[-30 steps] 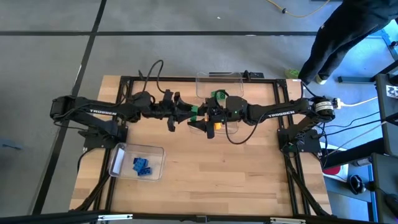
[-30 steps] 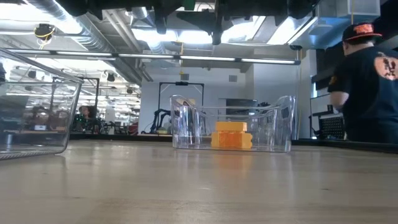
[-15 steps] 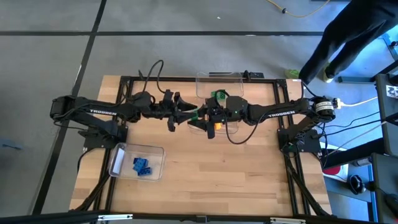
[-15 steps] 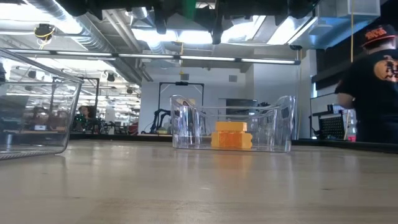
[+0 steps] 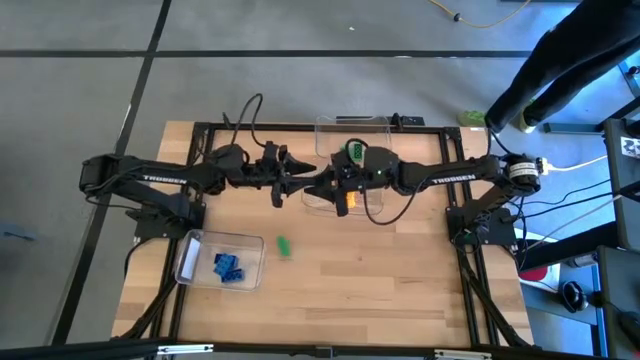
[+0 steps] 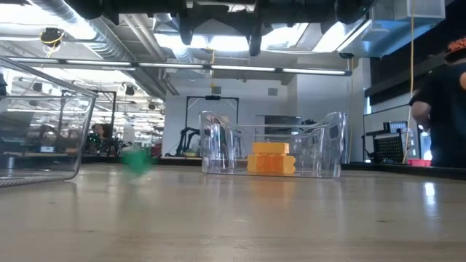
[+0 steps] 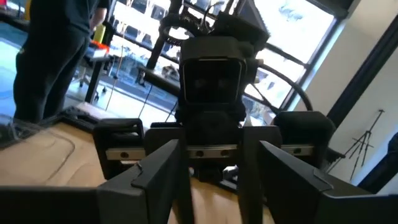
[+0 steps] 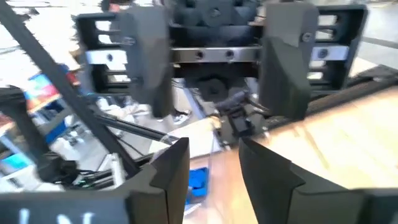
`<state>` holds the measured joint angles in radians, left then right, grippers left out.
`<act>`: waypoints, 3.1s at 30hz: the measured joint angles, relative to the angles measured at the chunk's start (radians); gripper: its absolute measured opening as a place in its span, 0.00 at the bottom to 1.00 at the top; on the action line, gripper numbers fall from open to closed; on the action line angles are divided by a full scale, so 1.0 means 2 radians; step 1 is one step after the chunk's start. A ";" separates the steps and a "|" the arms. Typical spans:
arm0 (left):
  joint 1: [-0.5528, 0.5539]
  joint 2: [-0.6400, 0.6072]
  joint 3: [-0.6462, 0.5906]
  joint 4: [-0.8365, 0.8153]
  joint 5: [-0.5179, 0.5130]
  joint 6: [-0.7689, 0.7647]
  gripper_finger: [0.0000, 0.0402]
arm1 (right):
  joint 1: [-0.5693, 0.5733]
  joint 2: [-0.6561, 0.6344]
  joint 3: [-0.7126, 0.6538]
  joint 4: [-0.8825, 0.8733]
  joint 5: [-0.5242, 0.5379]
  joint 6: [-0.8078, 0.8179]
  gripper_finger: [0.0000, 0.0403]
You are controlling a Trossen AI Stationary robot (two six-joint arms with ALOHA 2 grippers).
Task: Sort & place blocks by color
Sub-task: Put the green game piece into the top transparent bin
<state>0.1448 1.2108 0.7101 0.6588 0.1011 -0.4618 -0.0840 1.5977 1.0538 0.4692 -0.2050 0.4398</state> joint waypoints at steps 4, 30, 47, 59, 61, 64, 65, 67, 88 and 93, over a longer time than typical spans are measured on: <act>0.018 -0.020 0.000 -0.011 0.020 -0.003 0.51 | -0.019 -0.010 0.000 -0.001 -0.058 0.000 0.35; -0.041 -0.028 0.206 -0.637 0.024 0.125 0.51 | -0.075 -0.072 0.158 -0.295 -0.130 -0.144 0.73; -0.155 0.205 0.358 -0.818 -0.041 0.372 0.51 | -0.108 -0.078 0.239 -0.491 -0.077 -0.224 0.73; -0.177 0.230 0.358 -0.845 -0.013 0.333 0.51 | -0.107 -0.078 0.239 -0.516 -0.063 -0.222 0.73; -0.183 0.230 0.358 -0.859 -0.014 0.324 0.51 | -0.107 -0.078 0.239 -0.516 -0.063 -0.221 0.73; -0.193 0.230 0.348 -0.857 -0.014 0.324 0.51 | -0.107 -0.078 0.239 -0.516 -0.063 -0.221 0.73; -0.195 0.230 0.342 -0.849 -0.014 0.324 0.51 | -0.107 -0.078 0.239 -0.516 -0.063 -0.221 0.73; -0.200 0.230 0.330 -0.840 -0.011 0.325 0.51 | -0.107 -0.078 0.239 -0.515 -0.063 -0.221 0.73; -0.159 0.241 0.310 -0.797 0.050 0.068 0.51 | -0.107 -0.078 0.238 -0.514 -0.026 -0.224 0.73; -0.129 0.256 0.311 -0.806 0.069 -0.041 0.51 | -0.107 -0.079 0.238 -0.512 -0.016 -0.222 0.73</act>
<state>-0.1135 1.7221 1.3319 -0.9532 0.2389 -0.5439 -0.2989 1.4406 1.5303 -0.5541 -0.2370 -0.0051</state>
